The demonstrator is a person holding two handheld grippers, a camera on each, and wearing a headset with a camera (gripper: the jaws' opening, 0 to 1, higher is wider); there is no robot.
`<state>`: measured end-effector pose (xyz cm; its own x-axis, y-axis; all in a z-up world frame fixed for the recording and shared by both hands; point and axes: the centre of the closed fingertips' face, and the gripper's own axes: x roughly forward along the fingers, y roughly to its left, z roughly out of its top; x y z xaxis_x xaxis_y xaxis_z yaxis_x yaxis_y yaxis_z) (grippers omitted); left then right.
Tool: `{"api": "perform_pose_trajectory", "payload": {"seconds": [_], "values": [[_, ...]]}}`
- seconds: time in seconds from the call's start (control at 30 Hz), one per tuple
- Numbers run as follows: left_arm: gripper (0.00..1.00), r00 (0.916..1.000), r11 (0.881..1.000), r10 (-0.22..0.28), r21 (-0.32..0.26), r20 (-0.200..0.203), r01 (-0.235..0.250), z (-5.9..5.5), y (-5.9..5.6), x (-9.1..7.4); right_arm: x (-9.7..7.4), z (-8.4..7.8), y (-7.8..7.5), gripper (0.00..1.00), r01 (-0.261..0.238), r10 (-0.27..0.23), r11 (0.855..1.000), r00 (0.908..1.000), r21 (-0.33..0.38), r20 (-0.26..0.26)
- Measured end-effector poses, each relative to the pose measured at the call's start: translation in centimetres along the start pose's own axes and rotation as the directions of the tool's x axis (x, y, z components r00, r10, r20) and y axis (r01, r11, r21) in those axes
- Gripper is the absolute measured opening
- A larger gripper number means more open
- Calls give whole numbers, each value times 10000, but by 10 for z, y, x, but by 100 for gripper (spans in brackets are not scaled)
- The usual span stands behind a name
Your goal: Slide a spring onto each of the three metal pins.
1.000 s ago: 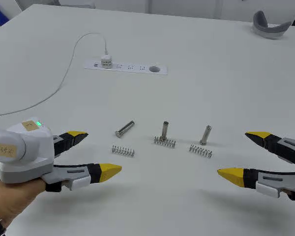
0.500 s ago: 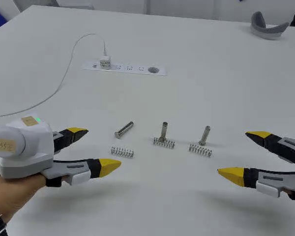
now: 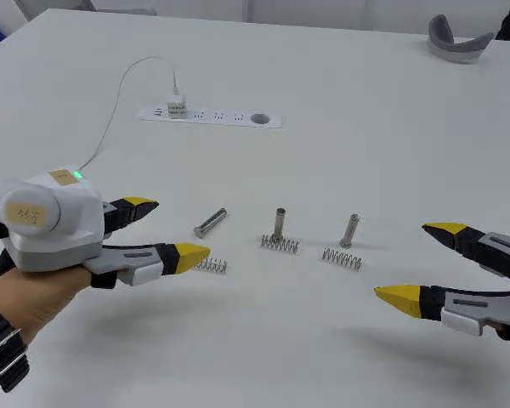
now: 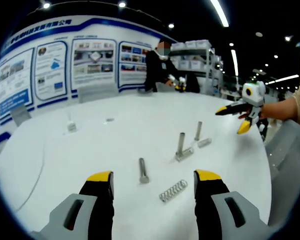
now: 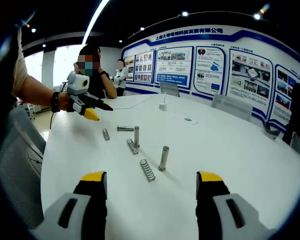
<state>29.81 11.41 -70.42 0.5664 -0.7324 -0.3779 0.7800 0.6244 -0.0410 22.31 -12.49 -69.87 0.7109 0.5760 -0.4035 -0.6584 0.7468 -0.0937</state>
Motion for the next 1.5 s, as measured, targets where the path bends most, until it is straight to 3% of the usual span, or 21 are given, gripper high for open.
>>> {"api": "perform_pose_trajectory", "payload": {"seconds": [0.33, 0.77, 1.1, 1.33, 1.5], "values": [[56, 9995, 9994, -41, 330, -314, 51, 13, 5, 24, 0, -2, 0, 74, -6, 6, 10000, 10000, 24, -57], [41, 9921, 9984, 137, 555, -1248, -68, 14, 19, 52, 0, -4, -1, 74, 44, -44, 10000, 9999, 49, -92], [30, 9712, 9964, 438, 806, -2341, -255, -4, 21, 69, -1, -6, -2, 74, 86, -85, 9999, 9999, 84, -147], [24, 9616, 9957, 476, 889, -2704, -242, -5, 19, 79, -1, -7, -2, 74, 102, -100, 9999, 9998, 122, -160], [21, 9488, 9945, 639, 982, -3094, -349, -12, 19, 84, -1, -8, -4, 74, 126, -123, 9997, 9998, 185, -160]]}}
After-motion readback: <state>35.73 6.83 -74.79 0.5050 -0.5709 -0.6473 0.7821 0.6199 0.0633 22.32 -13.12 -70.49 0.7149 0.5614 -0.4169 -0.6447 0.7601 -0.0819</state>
